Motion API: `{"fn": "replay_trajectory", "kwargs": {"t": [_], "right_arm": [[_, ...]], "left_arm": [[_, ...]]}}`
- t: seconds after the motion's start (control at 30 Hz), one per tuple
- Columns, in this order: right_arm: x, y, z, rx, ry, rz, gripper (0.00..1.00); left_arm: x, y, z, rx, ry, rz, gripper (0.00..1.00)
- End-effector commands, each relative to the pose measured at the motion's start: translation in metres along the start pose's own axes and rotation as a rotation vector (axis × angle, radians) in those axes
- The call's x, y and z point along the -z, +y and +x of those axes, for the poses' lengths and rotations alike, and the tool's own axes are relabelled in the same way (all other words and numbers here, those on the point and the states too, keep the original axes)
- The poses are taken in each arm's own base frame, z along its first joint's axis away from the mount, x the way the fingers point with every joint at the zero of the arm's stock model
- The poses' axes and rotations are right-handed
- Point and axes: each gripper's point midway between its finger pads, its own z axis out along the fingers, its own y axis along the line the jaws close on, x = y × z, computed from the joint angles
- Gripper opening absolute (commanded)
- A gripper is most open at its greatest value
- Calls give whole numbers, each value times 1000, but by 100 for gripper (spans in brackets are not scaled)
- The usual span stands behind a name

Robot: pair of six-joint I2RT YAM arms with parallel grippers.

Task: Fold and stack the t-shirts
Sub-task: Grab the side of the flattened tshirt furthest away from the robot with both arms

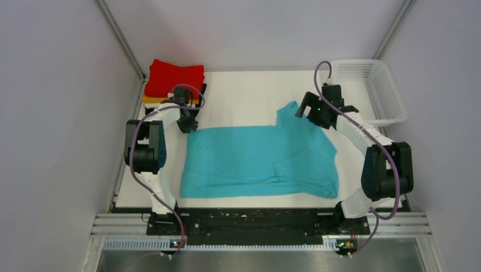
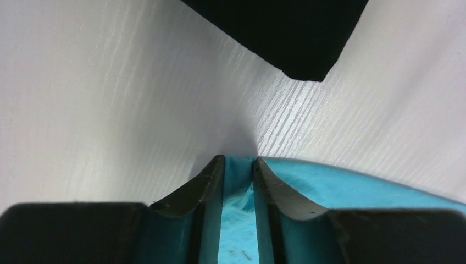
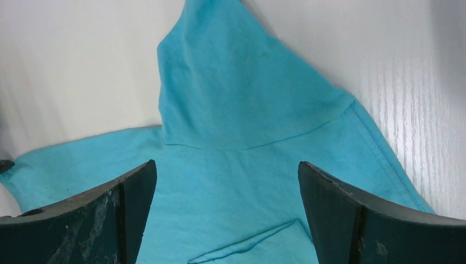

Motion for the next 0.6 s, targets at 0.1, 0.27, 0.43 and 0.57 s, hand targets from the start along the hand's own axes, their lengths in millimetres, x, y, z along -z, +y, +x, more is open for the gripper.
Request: {"fn": "replay_trajectory", "kwargs": {"t": [0.1, 0.27, 0.43, 0.57], "right_arm": [[-40, 22, -58, 145, -121, -23, 93], [-88, 37, -86, 248, -151, 63, 88], [-128, 49, -104, 304, -157, 119, 85], [-156, 49, -101, 347, -130, 135, 83]], "left_arm": [[1, 0, 18, -19, 63, 13, 0], [2, 0, 19, -31, 62, 25, 0], [4, -1, 19, -33, 58, 34, 0], [5, -2, 19, -31, 57, 42, 0]]}}
